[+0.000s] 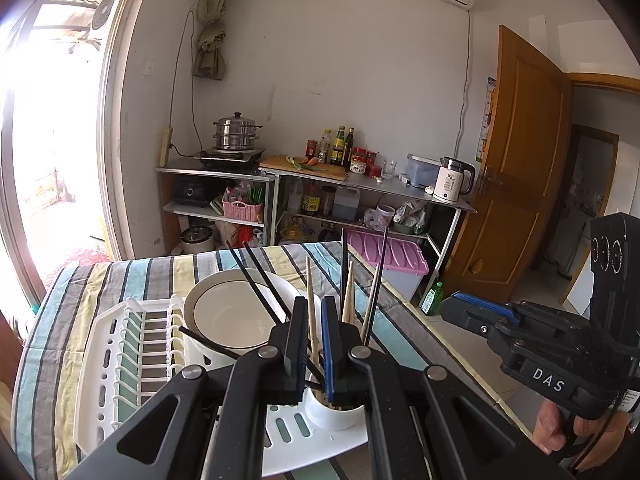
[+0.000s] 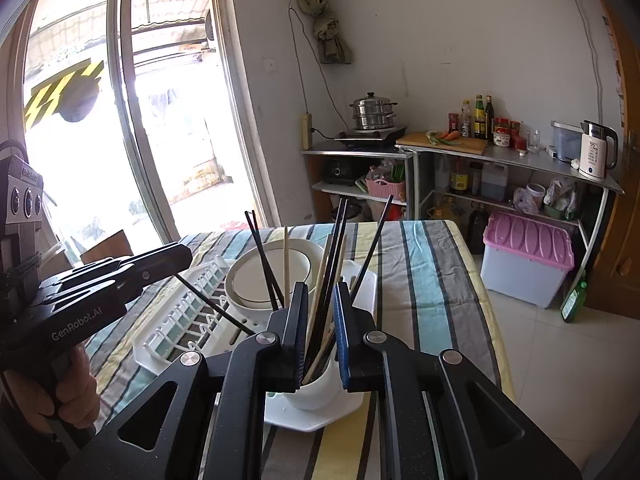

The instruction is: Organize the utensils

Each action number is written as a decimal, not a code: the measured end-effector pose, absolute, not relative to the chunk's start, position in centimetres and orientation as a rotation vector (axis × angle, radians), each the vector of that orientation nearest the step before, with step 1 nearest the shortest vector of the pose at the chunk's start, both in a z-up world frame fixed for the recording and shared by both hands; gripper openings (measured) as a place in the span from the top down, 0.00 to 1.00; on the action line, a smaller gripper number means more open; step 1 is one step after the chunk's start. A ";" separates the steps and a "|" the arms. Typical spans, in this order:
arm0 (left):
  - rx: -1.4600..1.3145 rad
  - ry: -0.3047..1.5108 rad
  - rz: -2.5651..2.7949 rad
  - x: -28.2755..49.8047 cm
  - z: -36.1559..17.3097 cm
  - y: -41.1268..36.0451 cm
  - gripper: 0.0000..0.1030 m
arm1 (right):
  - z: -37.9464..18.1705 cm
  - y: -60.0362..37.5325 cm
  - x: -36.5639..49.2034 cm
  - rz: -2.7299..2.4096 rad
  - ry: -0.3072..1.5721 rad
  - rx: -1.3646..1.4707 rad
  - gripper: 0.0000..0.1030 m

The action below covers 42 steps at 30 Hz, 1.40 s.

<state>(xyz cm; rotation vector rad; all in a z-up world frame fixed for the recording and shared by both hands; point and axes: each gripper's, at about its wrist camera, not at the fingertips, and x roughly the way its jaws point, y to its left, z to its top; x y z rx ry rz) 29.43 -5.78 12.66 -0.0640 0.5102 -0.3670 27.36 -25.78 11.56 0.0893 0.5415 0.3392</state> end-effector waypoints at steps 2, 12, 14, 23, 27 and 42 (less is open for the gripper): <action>-0.065 0.507 -0.362 28.1 12.3 -5.5 0.95 | 11.5 -25.9 26.3 0.343 0.533 0.091 0.85; -0.030 0.529 -0.327 20.5 9.3 -4.9 0.90 | 9.3 -24.8 19.3 0.342 0.515 0.054 0.79; -0.023 0.540 -0.320 19.1 8.7 -4.8 0.90 | 8.8 -24.6 17.9 0.342 0.516 0.049 0.79; -0.050 0.561 -0.288 13.4 5.9 -3.7 0.90 | 7.1 -24.3 12.8 0.327 0.516 0.046 0.78; -0.059 0.574 -0.281 12.1 5.0 -3.4 0.90 | 6.3 -23.8 11.3 0.325 0.523 0.038 0.78; -0.044 0.585 -0.220 8.9 3.1 -3.1 0.90 | 5.4 -22.7 8.5 0.305 0.512 0.005 0.78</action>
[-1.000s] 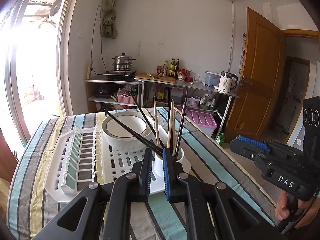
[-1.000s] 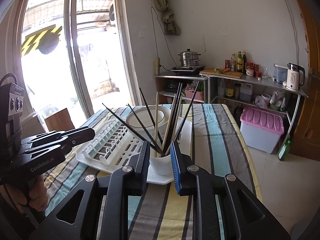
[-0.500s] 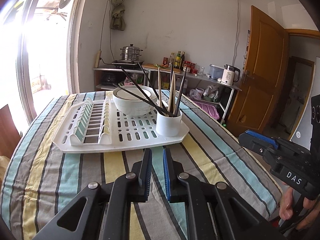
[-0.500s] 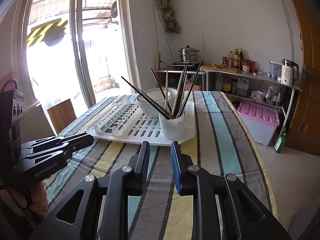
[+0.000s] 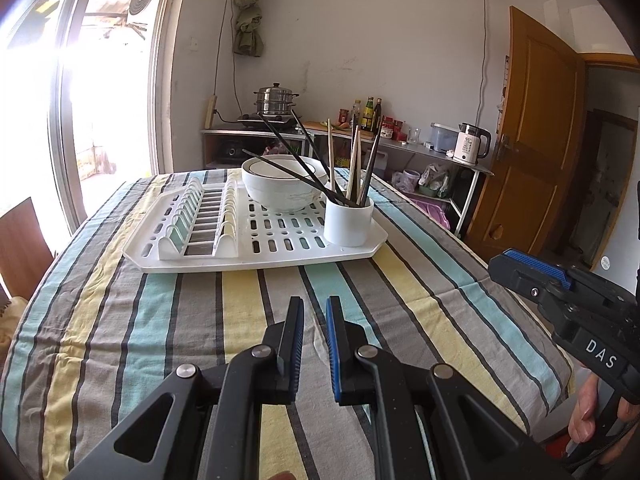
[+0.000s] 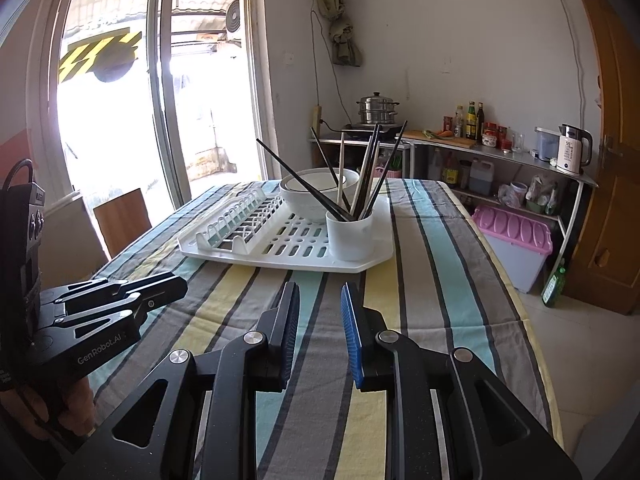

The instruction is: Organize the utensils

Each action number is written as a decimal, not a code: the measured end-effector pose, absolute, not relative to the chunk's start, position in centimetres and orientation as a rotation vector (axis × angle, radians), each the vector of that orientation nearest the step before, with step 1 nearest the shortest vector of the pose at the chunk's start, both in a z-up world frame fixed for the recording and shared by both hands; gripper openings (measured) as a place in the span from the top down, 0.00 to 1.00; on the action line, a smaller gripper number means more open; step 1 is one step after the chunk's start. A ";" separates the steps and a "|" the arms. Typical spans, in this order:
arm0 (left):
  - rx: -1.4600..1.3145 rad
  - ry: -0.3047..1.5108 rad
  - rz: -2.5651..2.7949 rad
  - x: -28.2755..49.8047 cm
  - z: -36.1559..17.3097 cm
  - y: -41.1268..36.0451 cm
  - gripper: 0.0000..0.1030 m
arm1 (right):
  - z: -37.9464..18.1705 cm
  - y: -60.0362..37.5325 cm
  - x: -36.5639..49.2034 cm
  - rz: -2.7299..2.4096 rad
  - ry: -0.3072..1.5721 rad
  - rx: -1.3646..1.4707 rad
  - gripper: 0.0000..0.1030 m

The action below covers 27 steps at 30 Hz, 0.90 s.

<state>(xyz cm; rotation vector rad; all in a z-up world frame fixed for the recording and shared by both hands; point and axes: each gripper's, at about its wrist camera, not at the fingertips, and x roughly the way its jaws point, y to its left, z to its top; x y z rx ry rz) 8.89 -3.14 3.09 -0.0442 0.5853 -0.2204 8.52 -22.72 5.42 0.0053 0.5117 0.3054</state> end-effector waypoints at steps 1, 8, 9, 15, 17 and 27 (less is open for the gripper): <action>-0.038 0.584 -0.215 8.8 3.0 -3.2 0.90 | 5.4 -22.7 8.5 0.304 0.511 0.005 0.78; -0.009 0.590 -0.200 8.7 2.5 -3.7 0.90 | 5.2 -22.5 8.2 0.300 0.521 0.005 0.78; -0.009 0.592 -0.200 8.7 2.4 -3.7 0.90 | 5.1 -22.5 8.2 0.298 0.521 0.005 0.78; 0.005 0.592 -0.194 8.8 2.2 -3.9 0.90 | 4.8 -22.3 8.2 0.287 0.527 0.000 0.78; 0.012 0.588 -0.193 8.8 2.2 -4.0 0.90 | 4.8 -22.3 8.3 0.287 0.528 0.000 0.78; 0.024 0.594 -0.195 8.9 2.1 -4.2 0.90 | 4.8 -22.2 8.3 0.289 0.529 -0.001 0.78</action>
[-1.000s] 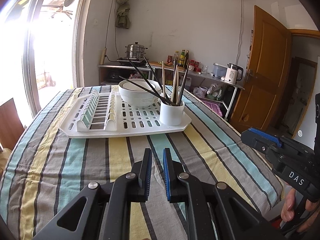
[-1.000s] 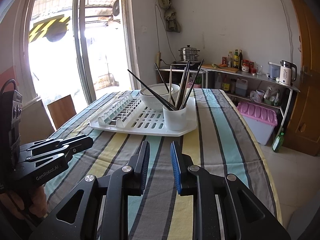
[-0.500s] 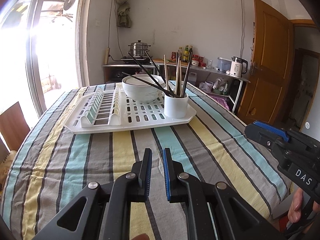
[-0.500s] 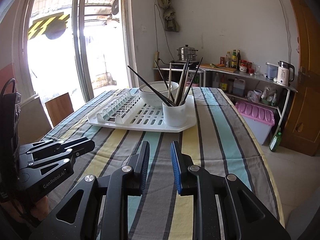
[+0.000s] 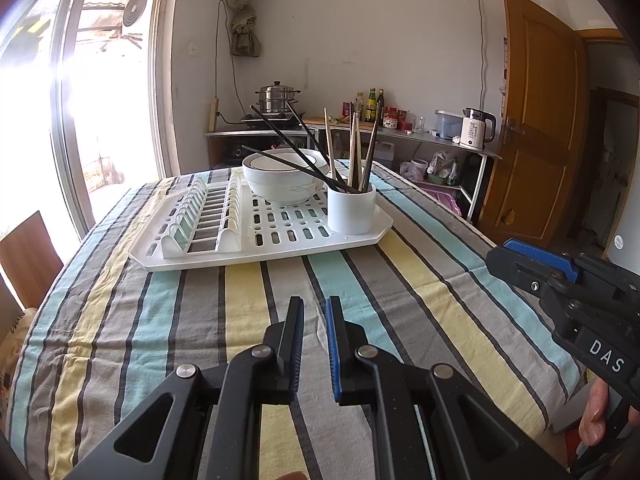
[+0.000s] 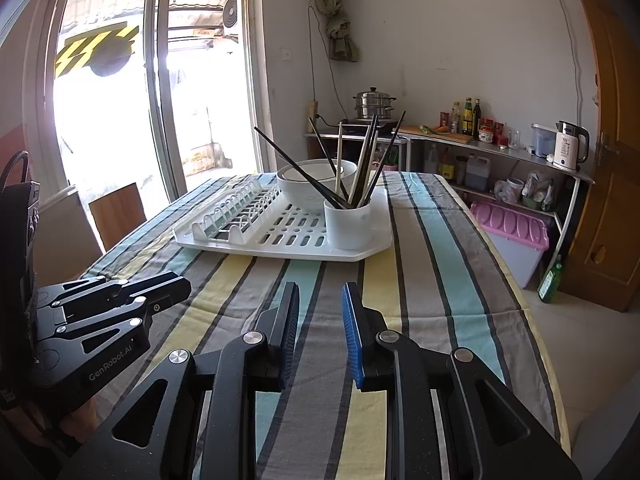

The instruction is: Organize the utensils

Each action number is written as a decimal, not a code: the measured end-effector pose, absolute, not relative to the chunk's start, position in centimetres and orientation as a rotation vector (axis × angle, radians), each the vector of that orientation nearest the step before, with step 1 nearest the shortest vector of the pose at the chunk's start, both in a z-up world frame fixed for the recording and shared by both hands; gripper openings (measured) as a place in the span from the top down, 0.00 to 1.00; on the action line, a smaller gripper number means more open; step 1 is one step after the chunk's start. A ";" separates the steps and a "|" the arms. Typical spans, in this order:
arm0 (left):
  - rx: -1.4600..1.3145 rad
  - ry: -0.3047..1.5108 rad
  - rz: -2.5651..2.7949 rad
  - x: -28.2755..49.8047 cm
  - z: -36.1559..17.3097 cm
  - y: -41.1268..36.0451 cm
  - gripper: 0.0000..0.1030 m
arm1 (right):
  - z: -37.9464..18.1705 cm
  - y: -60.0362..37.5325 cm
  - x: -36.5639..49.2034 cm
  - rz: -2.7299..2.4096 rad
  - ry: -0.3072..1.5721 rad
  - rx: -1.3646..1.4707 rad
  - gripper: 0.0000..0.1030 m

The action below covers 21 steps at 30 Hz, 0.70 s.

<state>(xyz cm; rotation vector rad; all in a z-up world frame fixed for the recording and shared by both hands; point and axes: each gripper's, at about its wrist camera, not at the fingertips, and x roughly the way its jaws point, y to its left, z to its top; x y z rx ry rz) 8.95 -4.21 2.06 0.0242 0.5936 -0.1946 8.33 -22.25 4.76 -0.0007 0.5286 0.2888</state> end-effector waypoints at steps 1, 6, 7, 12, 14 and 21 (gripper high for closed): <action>0.025 0.594 -0.195 8.9 2.1 -4.2 0.90 | 4.8 -22.2 8.3 0.289 0.529 0.000 0.78; 0.025 0.594 -0.194 8.9 2.0 -4.2 0.90 | 4.7 -22.2 8.4 0.289 0.529 -0.001 0.78; 0.025 0.595 -0.194 8.9 2.0 -4.2 0.90 | 4.7 -22.2 8.4 0.288 0.530 -0.001 0.78; 0.024 0.597 -0.197 8.9 2.0 -4.2 0.90 | 4.7 -22.2 8.4 0.289 0.531 0.000 0.78; 0.026 0.596 -0.197 8.9 1.9 -4.2 0.90 | 4.7 -22.1 8.3 0.289 0.530 -0.002 0.78; 0.024 0.605 -0.203 8.9 1.9 -4.0 0.90 | 4.5 -22.2 8.4 0.289 0.532 0.000 0.78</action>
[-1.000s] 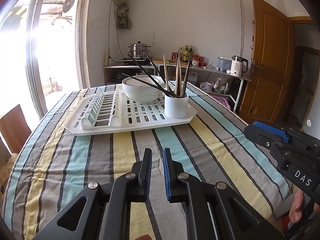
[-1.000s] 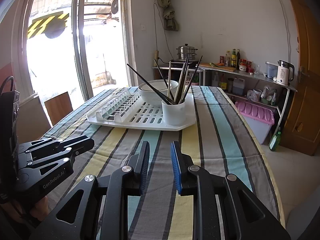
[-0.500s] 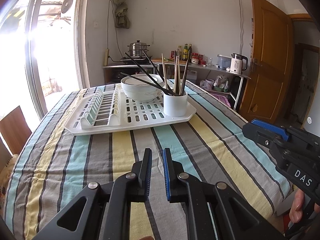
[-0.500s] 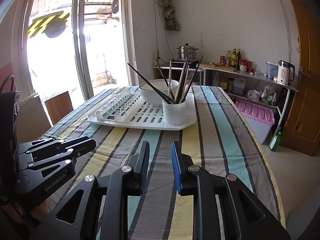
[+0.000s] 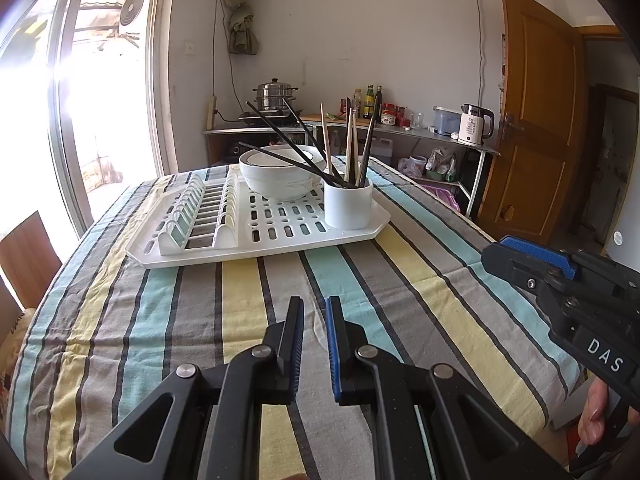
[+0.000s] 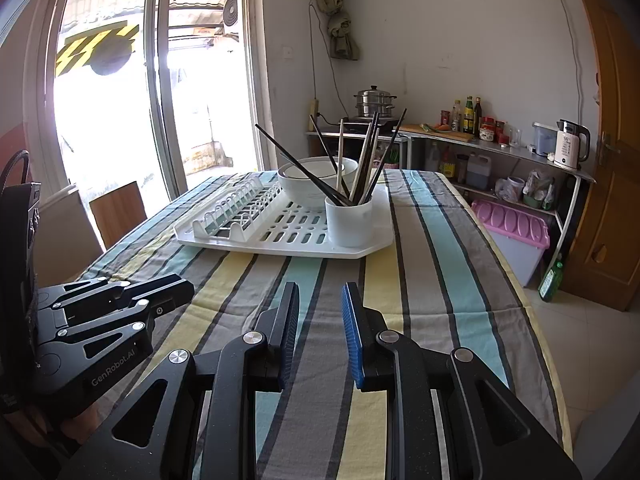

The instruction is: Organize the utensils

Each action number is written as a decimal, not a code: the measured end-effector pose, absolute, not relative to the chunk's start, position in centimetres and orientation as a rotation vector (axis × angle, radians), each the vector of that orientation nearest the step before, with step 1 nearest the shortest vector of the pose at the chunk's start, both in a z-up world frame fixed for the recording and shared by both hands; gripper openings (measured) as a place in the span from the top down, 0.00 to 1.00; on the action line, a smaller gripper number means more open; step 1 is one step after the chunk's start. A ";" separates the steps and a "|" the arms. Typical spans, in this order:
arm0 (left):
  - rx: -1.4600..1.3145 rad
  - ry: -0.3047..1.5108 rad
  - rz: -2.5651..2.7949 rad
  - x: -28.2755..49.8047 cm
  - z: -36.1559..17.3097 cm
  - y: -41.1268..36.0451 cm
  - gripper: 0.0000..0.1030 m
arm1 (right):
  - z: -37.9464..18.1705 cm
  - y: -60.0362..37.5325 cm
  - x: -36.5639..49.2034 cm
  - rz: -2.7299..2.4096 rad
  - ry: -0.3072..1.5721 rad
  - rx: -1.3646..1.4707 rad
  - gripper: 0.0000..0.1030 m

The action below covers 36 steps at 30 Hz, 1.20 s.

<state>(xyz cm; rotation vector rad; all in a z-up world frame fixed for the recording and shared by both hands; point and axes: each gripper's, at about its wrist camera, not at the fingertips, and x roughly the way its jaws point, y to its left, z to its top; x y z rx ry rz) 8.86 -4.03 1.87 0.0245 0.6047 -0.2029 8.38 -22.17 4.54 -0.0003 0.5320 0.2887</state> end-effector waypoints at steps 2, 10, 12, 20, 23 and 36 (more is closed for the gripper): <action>0.025 0.606 -0.204 8.9 1.9 -4.0 0.90 | 4.6 -22.2 8.4 0.289 0.531 -0.001 0.78; 0.026 0.607 -0.207 9.0 1.8 -4.2 0.90 | 4.3 -22.2 8.4 0.287 0.535 -0.003 0.78; 0.025 0.608 -0.210 9.0 1.7 -4.2 0.90 | 4.3 -22.1 8.4 0.288 0.535 -0.003 0.78; 0.027 0.611 -0.220 8.8 1.4 -4.3 0.90 | 4.2 -22.1 8.3 0.287 0.537 -0.005 0.78; 0.026 0.616 -0.226 8.9 1.4 -4.3 0.90 | 4.0 -22.1 8.1 0.287 0.539 -0.005 0.78; 0.020 0.622 -0.236 8.8 1.4 -4.3 0.90 | 3.9 -22.1 8.1 0.287 0.543 -0.007 0.78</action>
